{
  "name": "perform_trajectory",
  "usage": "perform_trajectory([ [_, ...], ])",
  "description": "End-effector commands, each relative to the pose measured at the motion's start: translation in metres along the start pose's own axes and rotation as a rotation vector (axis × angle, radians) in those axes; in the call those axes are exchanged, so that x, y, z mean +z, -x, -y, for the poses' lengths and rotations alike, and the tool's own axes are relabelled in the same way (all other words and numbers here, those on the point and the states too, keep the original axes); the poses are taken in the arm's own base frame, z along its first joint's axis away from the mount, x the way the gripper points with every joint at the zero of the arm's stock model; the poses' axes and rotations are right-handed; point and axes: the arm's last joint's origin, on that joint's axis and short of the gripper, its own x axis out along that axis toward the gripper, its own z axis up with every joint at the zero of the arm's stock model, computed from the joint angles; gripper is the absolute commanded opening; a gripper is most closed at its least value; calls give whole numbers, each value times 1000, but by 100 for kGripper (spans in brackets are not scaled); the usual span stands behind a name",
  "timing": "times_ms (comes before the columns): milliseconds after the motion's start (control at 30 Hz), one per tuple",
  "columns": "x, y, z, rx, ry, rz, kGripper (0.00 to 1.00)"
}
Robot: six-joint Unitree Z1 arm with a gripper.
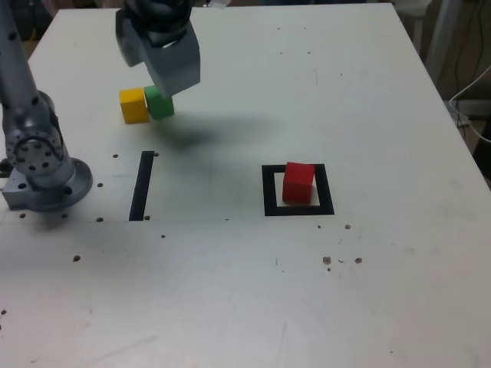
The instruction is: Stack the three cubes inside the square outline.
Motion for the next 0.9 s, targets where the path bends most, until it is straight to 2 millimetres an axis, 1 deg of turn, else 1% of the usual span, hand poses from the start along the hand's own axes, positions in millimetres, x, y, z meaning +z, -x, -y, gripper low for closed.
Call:
perform_trajectory([
  [0,-3,-4,2,2,1,0,94],
  [167,-10,-16,14,11,2,-11,92],
  [300,-12,-24,25,8,-7,-35,91],
  [533,-15,-36,39,-72,-92,-80,91],
  [633,-16,-40,41,-89,-113,-82,91],
  [867,-16,-48,34,-93,-97,-77,91],
])
